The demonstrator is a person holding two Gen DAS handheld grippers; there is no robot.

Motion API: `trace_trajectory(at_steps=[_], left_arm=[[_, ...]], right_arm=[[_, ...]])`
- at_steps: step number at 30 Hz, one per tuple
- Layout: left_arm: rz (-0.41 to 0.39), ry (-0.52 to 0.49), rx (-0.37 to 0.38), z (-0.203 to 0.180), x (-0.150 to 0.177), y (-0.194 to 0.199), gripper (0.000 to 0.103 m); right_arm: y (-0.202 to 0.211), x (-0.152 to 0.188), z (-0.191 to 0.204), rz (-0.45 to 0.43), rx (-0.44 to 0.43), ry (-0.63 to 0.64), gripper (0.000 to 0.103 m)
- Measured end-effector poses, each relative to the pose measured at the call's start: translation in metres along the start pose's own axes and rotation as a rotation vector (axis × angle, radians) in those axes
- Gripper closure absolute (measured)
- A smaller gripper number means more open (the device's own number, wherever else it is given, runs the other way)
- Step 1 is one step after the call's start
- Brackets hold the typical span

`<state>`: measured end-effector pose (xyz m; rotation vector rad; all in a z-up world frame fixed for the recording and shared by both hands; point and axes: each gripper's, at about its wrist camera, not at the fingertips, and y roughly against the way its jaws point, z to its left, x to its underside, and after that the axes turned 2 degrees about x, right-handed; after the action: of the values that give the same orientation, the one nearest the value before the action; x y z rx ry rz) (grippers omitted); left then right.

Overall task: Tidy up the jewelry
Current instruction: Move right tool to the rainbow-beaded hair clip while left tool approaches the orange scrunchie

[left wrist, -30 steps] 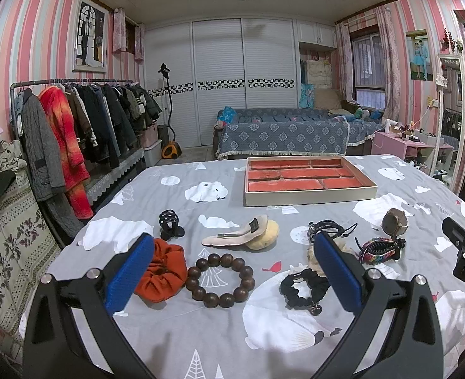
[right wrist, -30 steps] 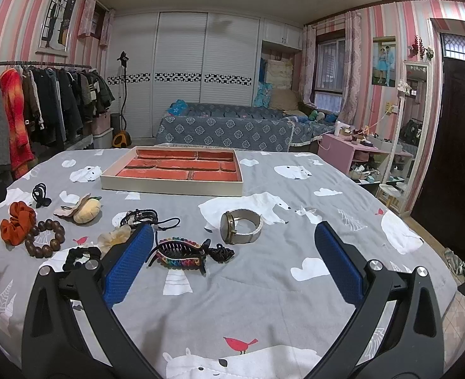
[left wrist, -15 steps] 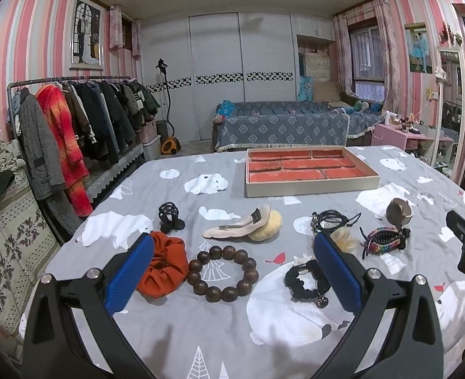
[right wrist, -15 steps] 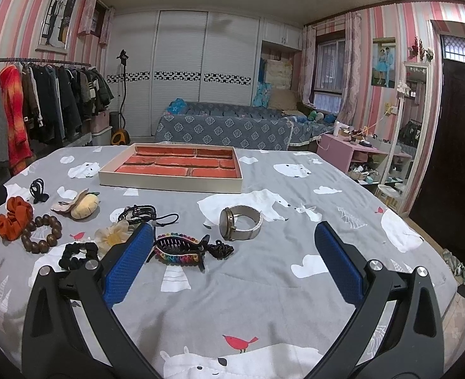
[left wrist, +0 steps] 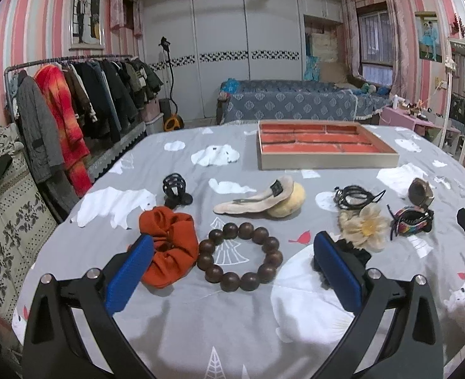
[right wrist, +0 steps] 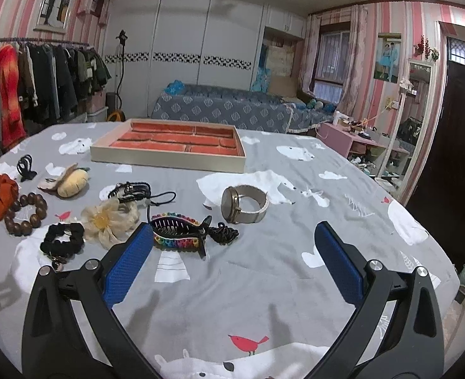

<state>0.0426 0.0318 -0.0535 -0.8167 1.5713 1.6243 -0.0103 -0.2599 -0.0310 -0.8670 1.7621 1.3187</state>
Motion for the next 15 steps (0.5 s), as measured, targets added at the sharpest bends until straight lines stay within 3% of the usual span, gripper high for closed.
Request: trace_trajectory(at_steps=[11,15], left_arm=[[0.093,-0.033,0.039,0.003,0.0,-0.037,0.004],[0.168,-0.027,0.07,0.008,0.001,-0.057,0.004]], right_arm=[[-0.034,-0.003,0.018,0.118,-0.009,-0.021,0.004],[-0.047,-0.005,0.03,0.167,-0.009,-0.001,0.004]])
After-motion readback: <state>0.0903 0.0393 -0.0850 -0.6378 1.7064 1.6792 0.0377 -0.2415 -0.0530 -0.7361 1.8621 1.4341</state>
